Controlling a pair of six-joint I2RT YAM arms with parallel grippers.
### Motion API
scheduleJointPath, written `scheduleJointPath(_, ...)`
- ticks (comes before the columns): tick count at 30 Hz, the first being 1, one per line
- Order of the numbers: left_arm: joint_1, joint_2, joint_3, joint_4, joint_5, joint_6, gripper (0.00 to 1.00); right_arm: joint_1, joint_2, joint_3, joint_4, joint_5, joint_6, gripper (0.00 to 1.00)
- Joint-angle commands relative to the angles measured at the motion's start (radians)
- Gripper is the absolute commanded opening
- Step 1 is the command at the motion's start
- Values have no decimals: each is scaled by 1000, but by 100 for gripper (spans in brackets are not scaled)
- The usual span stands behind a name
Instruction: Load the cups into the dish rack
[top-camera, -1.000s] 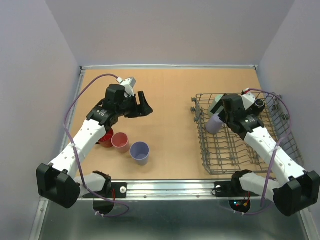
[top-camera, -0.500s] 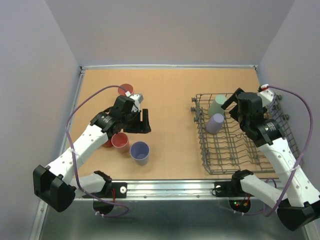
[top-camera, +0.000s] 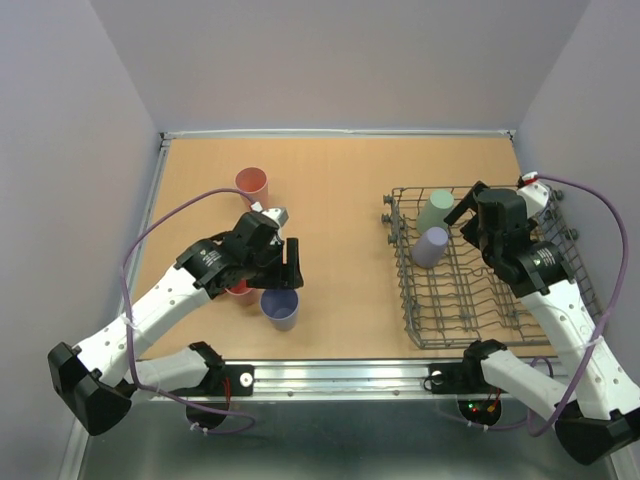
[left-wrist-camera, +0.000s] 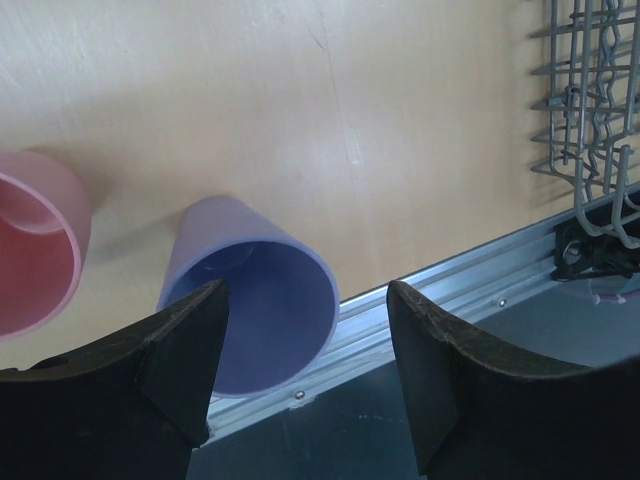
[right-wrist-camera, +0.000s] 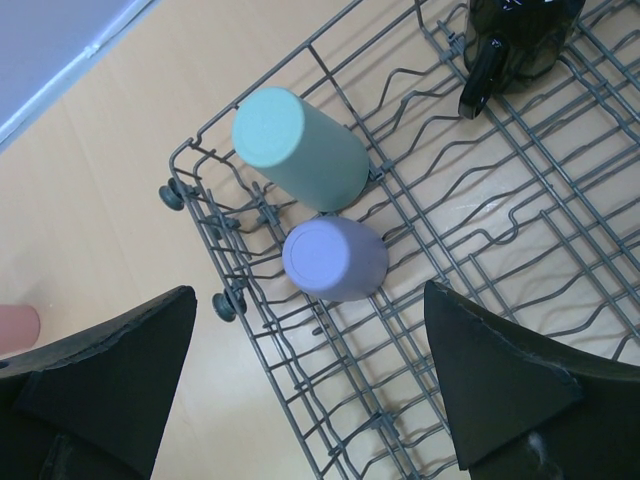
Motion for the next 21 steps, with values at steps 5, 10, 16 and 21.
scheduleJointPath(5,-91,-33,-48,-20,-48,-128,75,6,-42,-8,-2,7,-26,100)
scheduleJointPath(10,-174,10,-70,5,-65,-188,74,6,-68,-24,-7,-7,-40,100)
scheduleJointPath(16,-218,58,-98,37,-121,-202,74,6,-93,-28,-18,-10,-57,100)
scheduleJointPath(21,-241,102,-119,78,-136,-197,53,6,-116,-33,-36,-7,-66,100)
